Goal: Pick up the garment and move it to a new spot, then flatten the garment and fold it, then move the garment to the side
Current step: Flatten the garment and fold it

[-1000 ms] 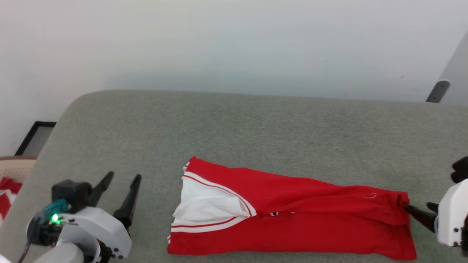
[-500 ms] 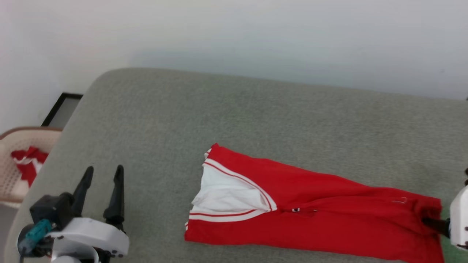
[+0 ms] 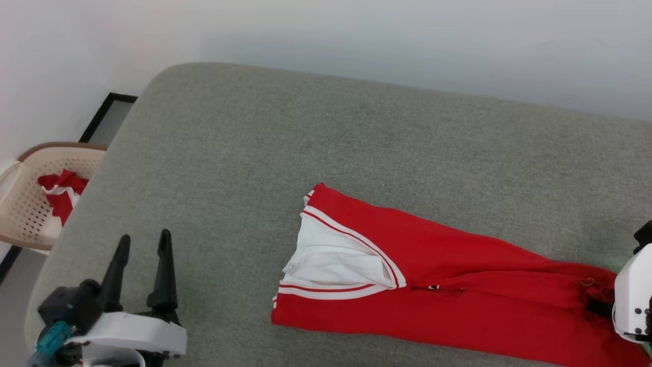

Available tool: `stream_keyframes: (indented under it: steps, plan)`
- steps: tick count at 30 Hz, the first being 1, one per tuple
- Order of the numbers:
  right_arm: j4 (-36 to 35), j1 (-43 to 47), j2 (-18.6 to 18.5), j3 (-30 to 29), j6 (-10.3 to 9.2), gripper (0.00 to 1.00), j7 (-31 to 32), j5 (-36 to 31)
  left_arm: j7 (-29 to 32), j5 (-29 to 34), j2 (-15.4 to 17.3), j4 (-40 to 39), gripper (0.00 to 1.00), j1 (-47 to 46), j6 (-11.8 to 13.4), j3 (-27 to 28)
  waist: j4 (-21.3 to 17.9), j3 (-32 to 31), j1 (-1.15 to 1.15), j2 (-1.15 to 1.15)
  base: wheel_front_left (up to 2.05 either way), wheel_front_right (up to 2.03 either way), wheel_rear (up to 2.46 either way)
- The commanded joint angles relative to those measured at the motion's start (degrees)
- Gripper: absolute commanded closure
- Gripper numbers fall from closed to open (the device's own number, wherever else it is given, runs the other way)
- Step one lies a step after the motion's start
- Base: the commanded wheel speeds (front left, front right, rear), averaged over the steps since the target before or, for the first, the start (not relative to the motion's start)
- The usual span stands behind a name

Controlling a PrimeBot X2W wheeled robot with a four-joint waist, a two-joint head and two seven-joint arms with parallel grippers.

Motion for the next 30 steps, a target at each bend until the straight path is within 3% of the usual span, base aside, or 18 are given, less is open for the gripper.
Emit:
stream_keyframes:
  steps: [1, 11, 22, 26, 30]
  plan:
    - [1.77, 2.08, 1.65, 2.21, 0.06, 1.00, 0.39, 0.88, -0.01, 1.25, -1.05, 0.13, 0.00, 0.74, -0.96, 1.36, 0.04, 0.61, 0.00, 0.00, 0.00, 0.00, 0.00]
    - [2.02, -0.34, -5.05, 0.79, -0.32, 1.00, -2.66, 0.59, 0.00, 6.75, -5.49, 0.78, 0.00, 1.31, -5.21, 7.32, -2.64, 0.66, 0.00, 0.00, 0.00, 0.00, 0.00]
    - [7.01, -4.07, -12.07, -0.19, 0.03, 1.00, -7.14, -2.25, -0.01, 9.58, -7.53, 2.32, 0.00, 1.35, -8.19, 9.47, -5.35, -0.22, 0.00, 0.00, 0.00, 0.00, 0.00]
    - [8.84, -5.80, -12.31, 0.60, 0.04, 1.00, -7.22, -2.99, -0.01, 10.33, -7.93, 3.21, 0.00, 1.90, -8.76, 10.24, -6.59, -1.18, 0.00, 0.00, 0.00, 0.00, 0.00]
    - [5.63, -6.33, -11.40, 3.24, 0.05, 1.00, -6.53, -1.39, -0.01, 10.66, -8.21, 4.02, 0.00, 2.80, -9.02, 10.91, -7.86, -2.87, 0.00, 0.00, 0.00, 0.00, 0.00]
